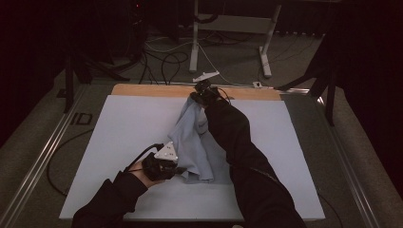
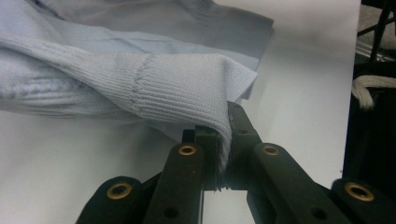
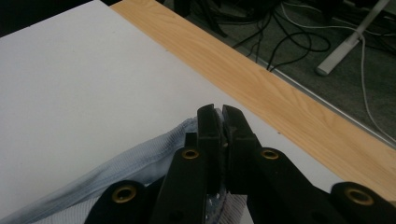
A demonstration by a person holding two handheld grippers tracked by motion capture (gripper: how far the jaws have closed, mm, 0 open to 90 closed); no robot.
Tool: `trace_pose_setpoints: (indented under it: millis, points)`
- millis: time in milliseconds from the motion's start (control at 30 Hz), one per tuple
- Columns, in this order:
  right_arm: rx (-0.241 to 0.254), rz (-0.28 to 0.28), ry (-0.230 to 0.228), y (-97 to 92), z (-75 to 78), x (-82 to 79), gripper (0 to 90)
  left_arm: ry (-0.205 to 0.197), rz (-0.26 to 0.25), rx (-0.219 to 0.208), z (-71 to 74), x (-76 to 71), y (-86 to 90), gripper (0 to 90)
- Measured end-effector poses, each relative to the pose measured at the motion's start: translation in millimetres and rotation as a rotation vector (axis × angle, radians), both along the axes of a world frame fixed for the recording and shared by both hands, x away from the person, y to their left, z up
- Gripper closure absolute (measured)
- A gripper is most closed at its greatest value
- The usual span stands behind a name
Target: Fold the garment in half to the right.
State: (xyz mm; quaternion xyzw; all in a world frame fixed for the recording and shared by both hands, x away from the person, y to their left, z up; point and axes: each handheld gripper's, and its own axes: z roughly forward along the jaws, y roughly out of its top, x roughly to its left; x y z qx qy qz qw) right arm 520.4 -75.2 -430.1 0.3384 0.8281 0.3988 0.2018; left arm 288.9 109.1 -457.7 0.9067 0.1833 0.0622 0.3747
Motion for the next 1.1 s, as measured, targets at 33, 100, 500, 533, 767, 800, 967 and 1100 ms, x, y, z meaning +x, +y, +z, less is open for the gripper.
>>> trace_pose_setpoints:
  millis: [33, 100, 500, 533, 767, 800, 967, 1100]
  points:
    - [0.007, -0.005, 0.0, -2.8, 0.8, 0.0, 87.5, -0.002, -0.006, 0.003, 0.9, 0.4, -1.7, 87.5]
    - [0.013, -0.01, -0.001, -4.9, 1.2, 0.0, 87.5, -0.001, -0.011, 0.003, 2.2, 0.6, -5.3, 87.5]
    - [0.02, -0.036, -0.002, -34.3, 6.2, -2.7, 87.5, -0.01, -0.065, 0.02, 8.0, 3.5, -27.4, 87.5]
    - [0.018, -0.04, -0.003, -38.3, 6.3, -2.9, 87.5, -0.01, -0.068, 0.023, 8.4, 3.6, -29.3, 87.5]
    - [0.018, -0.053, -0.009, -51.2, 6.7, -4.0, 87.5, -0.015, -0.095, 0.023, 10.2, 4.8, -43.3, 87.5]
    - [0.021, -0.053, -0.01, -53.7, 6.7, -3.8, 87.5, -0.01, -0.095, 0.02, 9.9, 5.1, -45.3, 87.5]
    - [0.024, -0.066, -0.009, -65.6, 6.9, -4.2, 87.5, -0.008, -0.114, 0.022, 8.3, 6.3, -55.4, 87.5]
    - [0.021, -0.075, -0.006, -70.8, 6.4, -4.2, 87.5, -0.007, -0.132, 0.026, 7.7, 7.2, -64.1, 87.5]
